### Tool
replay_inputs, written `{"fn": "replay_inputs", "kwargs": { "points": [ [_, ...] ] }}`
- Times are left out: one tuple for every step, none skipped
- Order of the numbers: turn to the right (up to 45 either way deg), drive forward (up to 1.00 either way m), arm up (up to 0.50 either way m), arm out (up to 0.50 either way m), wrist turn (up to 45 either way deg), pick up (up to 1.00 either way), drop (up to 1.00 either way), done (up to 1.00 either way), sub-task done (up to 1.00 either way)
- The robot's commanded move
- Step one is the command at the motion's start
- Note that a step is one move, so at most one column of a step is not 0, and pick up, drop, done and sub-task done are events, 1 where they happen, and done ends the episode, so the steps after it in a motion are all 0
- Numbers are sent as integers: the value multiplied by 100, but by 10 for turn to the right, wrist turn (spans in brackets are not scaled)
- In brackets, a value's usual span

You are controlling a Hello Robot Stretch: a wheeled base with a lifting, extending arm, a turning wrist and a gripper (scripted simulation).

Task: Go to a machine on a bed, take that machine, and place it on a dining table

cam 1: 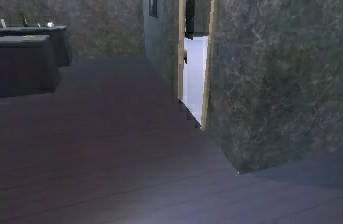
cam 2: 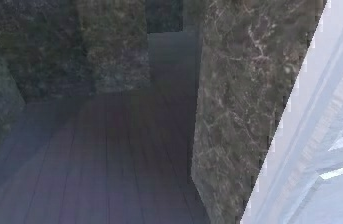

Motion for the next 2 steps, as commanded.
{"fn": "replay_inputs", "kwargs": {
  "points": [
    [-30,0,0,0,0,0,0,0,0],
    [0,100,0,0,0,0,0,0,0]
  ]
}}
